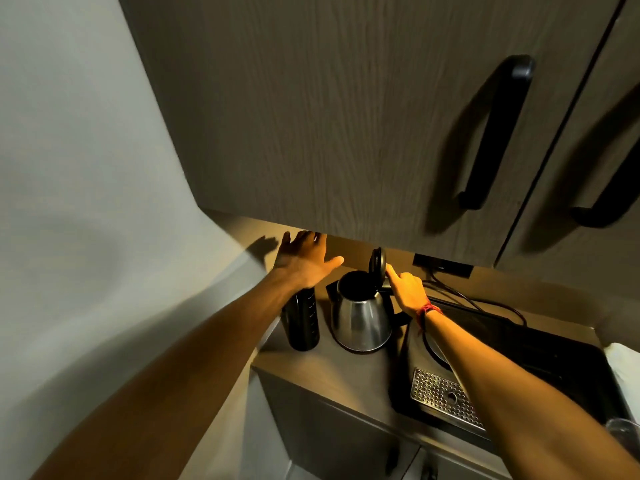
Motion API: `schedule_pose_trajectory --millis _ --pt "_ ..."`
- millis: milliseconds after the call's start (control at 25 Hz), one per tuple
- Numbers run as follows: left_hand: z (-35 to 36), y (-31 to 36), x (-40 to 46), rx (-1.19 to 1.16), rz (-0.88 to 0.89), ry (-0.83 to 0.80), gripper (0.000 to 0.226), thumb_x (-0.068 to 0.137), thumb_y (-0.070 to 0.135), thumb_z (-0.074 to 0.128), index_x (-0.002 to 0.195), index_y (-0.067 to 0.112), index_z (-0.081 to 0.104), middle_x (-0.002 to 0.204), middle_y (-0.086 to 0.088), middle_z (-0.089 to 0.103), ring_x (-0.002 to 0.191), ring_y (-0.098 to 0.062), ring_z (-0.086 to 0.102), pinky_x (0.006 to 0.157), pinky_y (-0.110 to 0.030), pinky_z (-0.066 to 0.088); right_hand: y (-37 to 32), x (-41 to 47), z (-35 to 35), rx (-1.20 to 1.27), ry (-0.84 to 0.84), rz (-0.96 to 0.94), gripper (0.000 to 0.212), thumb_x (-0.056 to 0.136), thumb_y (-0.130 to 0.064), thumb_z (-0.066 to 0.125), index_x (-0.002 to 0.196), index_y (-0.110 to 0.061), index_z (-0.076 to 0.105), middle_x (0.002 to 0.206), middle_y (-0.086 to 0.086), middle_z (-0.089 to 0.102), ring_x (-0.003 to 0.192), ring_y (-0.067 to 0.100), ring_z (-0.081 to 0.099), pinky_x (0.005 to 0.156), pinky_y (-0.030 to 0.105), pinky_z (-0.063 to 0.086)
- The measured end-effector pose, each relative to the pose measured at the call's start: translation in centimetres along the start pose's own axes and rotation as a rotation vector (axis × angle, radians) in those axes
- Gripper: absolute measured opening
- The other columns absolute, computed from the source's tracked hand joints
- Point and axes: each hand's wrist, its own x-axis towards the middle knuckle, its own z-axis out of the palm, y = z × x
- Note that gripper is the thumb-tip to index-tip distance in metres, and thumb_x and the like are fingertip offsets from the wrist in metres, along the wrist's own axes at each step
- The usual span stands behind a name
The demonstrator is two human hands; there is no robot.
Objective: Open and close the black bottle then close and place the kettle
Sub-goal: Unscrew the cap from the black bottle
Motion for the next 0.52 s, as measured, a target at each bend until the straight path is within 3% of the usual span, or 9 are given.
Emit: schedule_pose_trajectory --millis 120,240,320,400,440,520 --pt "-0.1 -1.7 -0.2 -0.045 -0.036 -0.103 0.075 0.087 0.065 0.054 0.143 0.018 0.037 0.149 -0.010 0.045 0.134 -0.033 0.045 0.107 -0.052 0.035 -0.4 0.4 0.4 -0.174 -0.003 -0.087 0.067 0.102 -0.047 0.031 0.130 0.010 0.054 0.132 0.031 0.057 0.127 0.044 0.051 0.109 0.045 0.038" --pt "-1.4 -2.5 -0.3 -0.129 -0.066 -0.174 0.072 0.078 0.056 0.071 0.136 0.022 0.044 0.137 -0.005 0.051 0.119 -0.027 0.052 0.090 -0.042 0.045 1.7 1.9 0.6 -0.207 0.041 -0.189 0.057 0.103 -0.044 0.027 0.120 0.000 0.059 0.115 0.023 0.061 0.119 0.044 0.055 0.098 0.046 0.042" --pt "-2.5 -3.4 -0.3 -0.170 -0.083 -0.217 0.073 0.070 0.046 0.080 0.131 0.024 0.048 0.129 -0.003 0.056 0.106 -0.022 0.054 0.083 -0.036 0.048 2.5 2.4 0.5 -0.334 0.075 -0.283 0.051 0.104 -0.041 0.025 0.130 -0.006 0.051 0.138 0.017 0.050 0.138 0.039 0.040 0.112 0.053 0.034" --pt "-3.7 -4.0 -0.2 -0.202 -0.094 -0.262 0.071 0.066 0.042 0.085 0.127 0.024 0.052 0.123 -0.003 0.061 0.102 -0.022 0.057 0.085 -0.037 0.053 2.8 2.6 0.4 -0.454 0.097 -0.296 0.056 0.104 -0.041 0.023 0.153 -0.016 0.029 0.166 0.008 0.015 0.155 0.029 0.008 0.123 0.056 0.011" --pt "-4.1 -4.0 -0.2 -0.171 -0.099 -0.271 0.070 0.066 0.048 0.084 0.124 0.024 0.054 0.121 -0.003 0.062 0.103 -0.023 0.059 0.087 -0.040 0.053 2.9 2.8 0.5 -0.514 0.113 -0.299 0.058 0.104 -0.042 0.023 0.157 -0.019 0.019 0.167 0.005 0.004 0.155 0.027 0.000 0.123 0.056 0.005" --pt "-4.6 -3.6 -0.3 0.018 -0.112 -0.244 0.071 0.071 0.070 0.069 0.120 0.021 0.055 0.118 -0.005 0.062 0.102 -0.026 0.059 0.085 -0.041 0.050 3.2 3.2 0.6 -0.656 0.155 -0.320 0.060 0.103 -0.042 0.022 0.158 -0.021 0.012 0.168 0.005 0.000 0.155 0.026 -0.003 0.123 0.058 0.004"
